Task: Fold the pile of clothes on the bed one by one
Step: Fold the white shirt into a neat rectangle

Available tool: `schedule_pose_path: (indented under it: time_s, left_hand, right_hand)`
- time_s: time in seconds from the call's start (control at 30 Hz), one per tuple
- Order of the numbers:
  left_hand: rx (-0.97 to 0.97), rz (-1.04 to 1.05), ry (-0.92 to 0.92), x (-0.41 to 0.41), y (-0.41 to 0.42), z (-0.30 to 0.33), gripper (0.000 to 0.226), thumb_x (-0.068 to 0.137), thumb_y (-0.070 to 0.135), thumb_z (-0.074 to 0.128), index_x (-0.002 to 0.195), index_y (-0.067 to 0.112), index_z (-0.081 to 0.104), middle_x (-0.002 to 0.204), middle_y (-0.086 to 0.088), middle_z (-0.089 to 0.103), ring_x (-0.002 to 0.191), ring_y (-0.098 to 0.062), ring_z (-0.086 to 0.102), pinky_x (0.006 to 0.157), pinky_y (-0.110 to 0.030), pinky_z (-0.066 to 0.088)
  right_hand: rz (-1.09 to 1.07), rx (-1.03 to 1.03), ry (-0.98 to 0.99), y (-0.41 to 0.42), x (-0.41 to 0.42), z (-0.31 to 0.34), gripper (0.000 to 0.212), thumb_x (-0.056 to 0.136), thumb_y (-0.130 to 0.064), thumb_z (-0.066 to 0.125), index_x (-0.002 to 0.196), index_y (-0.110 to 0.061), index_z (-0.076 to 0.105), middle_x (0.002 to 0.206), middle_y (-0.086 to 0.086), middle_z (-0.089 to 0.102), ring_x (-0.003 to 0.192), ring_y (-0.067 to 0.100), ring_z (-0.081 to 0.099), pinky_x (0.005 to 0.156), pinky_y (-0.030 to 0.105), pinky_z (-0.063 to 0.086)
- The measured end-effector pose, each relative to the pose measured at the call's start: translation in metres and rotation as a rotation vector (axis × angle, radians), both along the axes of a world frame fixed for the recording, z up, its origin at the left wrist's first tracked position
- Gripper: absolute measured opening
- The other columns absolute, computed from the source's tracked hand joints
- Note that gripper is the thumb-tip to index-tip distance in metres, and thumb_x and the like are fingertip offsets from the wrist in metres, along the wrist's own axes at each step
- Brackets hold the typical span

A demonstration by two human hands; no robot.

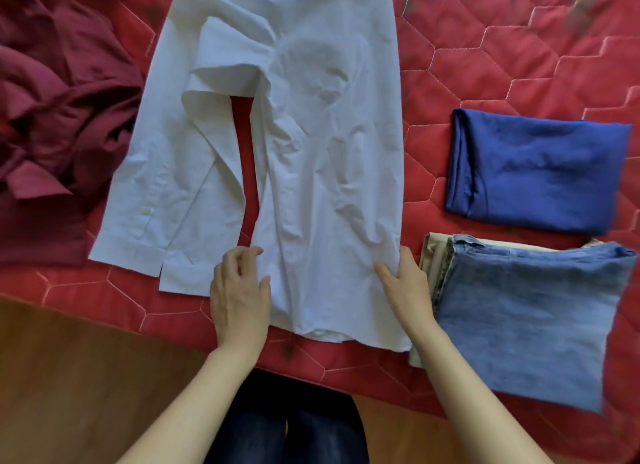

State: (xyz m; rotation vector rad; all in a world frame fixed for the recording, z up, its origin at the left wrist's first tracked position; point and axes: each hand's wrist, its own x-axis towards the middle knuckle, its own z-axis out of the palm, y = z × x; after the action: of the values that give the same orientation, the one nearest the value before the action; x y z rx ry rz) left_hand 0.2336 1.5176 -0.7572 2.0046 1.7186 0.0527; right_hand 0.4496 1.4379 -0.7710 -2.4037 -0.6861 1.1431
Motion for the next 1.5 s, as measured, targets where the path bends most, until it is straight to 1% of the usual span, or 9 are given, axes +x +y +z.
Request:
schedule_pose_path:
  time_s: [0.1, 0.2, 0.27, 0.37, 0.63, 0.9, 1.17, 1.37, 1.5]
  left_hand:
    - [-0.023, -0.214, 0.089, -0.012, -0.014, -0.002, 0.022, 0.091, 0.019, 0.059, 0.11, 0.012, 0.067, 0.103, -0.004, 0.061, 0.093, -0.025, 0.056, 0.078, -0.038, 0.044]
    - [-0.358, -0.295, 0.23, -0.008, -0.015, -0.006, 0.079, 0.087, 0.067, 0.002, 0.129, 0.027, 0.055, 0.12, 0.005, 0.055, 0.111, -0.018, 0.049, 0.093, -0.031, 0.039]
    - [-0.445, -0.168, 0.155, 0.004, -0.016, -0.008, 0.093, 0.074, 0.084, 0.006, 0.118, 0.022, 0.059, 0.115, 0.0, 0.057, 0.109, -0.023, 0.051, 0.095, -0.037, 0.041]
    - [-0.535, 0.039, -0.05, 0.028, -0.013, -0.011, 0.053, 0.085, 0.06, 0.055, 0.107, 0.011, 0.061, 0.11, -0.009, 0.062, 0.106, -0.029, 0.056, 0.091, -0.043, 0.046]
    - [-0.778, 0.361, -0.809, 0.002, 0.019, 0.037, 0.022, 0.073, 0.017, 0.081, 0.093, 0.014, 0.072, 0.086, 0.001, 0.076, 0.081, -0.016, 0.073, 0.062, -0.021, 0.056]
    - [-0.381, 0.246, -0.174, -0.046, -0.001, -0.014, 0.017, 0.09, 0.026, 0.064, 0.089, 0.009, 0.064, 0.123, -0.01, 0.05, 0.113, -0.026, 0.051, 0.087, -0.026, 0.035]
    - [-0.218, 0.094, -0.191, -0.026, -0.014, 0.003, 0.027, 0.093, 0.021, 0.057, 0.071, 0.007, 0.049, 0.064, -0.004, 0.05, 0.063, -0.023, 0.048, 0.056, -0.033, 0.031]
    - [-0.424, 0.188, -0.433, -0.006, -0.033, 0.011, 0.031, 0.095, 0.027, 0.052, 0.074, 0.004, 0.052, 0.067, -0.006, 0.048, 0.063, -0.014, 0.044, 0.052, -0.018, 0.031]
    - [-0.543, 0.256, -0.539, -0.011, -0.031, 0.005, 0.03, 0.101, 0.036, 0.04, 0.081, 0.019, 0.054, 0.078, 0.004, 0.05, 0.075, -0.01, 0.045, 0.062, -0.019, 0.032]
  right_hand:
    - [-0.017, 0.003, 0.004, -0.01, -0.013, 0.001, 0.029, 0.092, -0.02, 0.055, 0.12, -0.013, 0.051, 0.11, 0.006, 0.065, 0.101, 0.028, 0.059, 0.082, 0.038, 0.046]
    - [-0.037, 0.024, -0.01, -0.015, -0.023, 0.001, 0.028, 0.093, -0.02, 0.055, 0.119, -0.012, 0.051, 0.113, 0.007, 0.065, 0.104, 0.029, 0.059, 0.087, 0.042, 0.048]
    - [-0.05, 0.028, -0.023, -0.018, -0.026, -0.001, 0.029, 0.093, -0.021, 0.054, 0.12, -0.012, 0.051, 0.114, 0.006, 0.065, 0.103, 0.028, 0.06, 0.085, 0.039, 0.047]
    - [-0.062, 0.03, -0.054, -0.024, -0.029, -0.002, 0.027, 0.092, -0.019, 0.054, 0.118, -0.011, 0.051, 0.112, 0.007, 0.065, 0.101, 0.029, 0.059, 0.084, 0.038, 0.047]
    - [-0.154, 0.082, -0.037, -0.042, -0.026, 0.007, 0.022, 0.085, -0.021, 0.065, 0.106, -0.015, 0.063, 0.097, 0.001, 0.068, 0.092, 0.021, 0.064, 0.081, 0.04, 0.051]
    - [-0.143, 0.053, -0.04, -0.041, -0.035, -0.007, 0.029, 0.085, -0.023, 0.064, 0.114, -0.016, 0.063, 0.101, 0.0, 0.067, 0.096, 0.02, 0.061, 0.084, 0.038, 0.049]
    - [-0.098, 0.04, -0.038, -0.038, -0.036, -0.005, 0.019, 0.089, -0.018, 0.059, 0.107, -0.012, 0.062, 0.1, 0.004, 0.066, 0.096, 0.024, 0.059, 0.083, 0.041, 0.048]
    - [0.003, 0.177, -0.408, -0.044, -0.042, 0.01, 0.051, 0.085, -0.02, 0.069, 0.132, -0.01, 0.052, 0.128, 0.008, 0.053, 0.121, 0.023, 0.047, 0.102, 0.035, 0.038]
    - [0.348, 0.367, -0.164, -0.042, -0.072, 0.022, 0.061, 0.082, -0.04, 0.074, 0.133, -0.013, 0.053, 0.131, 0.0, 0.051, 0.123, 0.011, 0.045, 0.105, 0.021, 0.032]
